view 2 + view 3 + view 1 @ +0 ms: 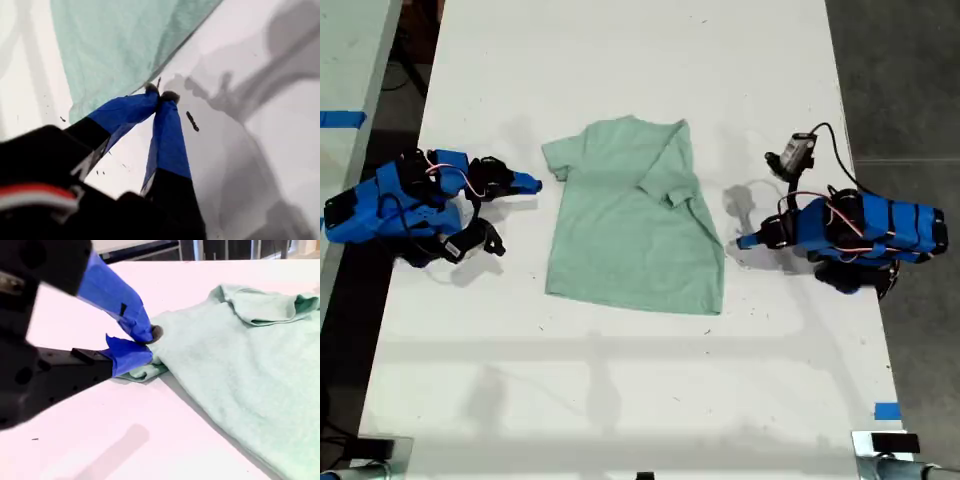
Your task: Fold t shirt
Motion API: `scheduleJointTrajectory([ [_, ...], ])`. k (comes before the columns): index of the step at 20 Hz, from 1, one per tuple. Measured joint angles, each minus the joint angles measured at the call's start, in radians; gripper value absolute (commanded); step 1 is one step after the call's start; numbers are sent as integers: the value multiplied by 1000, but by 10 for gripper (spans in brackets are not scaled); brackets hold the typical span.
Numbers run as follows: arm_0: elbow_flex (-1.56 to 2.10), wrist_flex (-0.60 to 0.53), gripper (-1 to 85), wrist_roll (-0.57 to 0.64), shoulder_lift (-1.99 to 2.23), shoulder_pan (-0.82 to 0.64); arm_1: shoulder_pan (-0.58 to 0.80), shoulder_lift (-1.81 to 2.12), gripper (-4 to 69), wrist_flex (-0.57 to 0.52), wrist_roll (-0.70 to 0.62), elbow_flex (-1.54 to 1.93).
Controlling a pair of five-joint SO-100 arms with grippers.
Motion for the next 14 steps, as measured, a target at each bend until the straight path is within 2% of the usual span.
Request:
scheduleJointTrajectory([
  [2,0,-3,-3,9,5,-14,18,18,18,20,14,2],
  [4,0,-3,-3,41,5,17,95,20,18,41,23,3],
  [6,0,-3,-3,61,5,-46,103,20,15,44,14,3],
  [9,0,-3,-3,75,5,-34,86,23,8,44,25,3],
  [11,0,-3,-3,95,5,-52,175,23,8,44,9,3],
  [14,0,-3,-3,155,5,-169,284,23,8,44,-12,3],
])
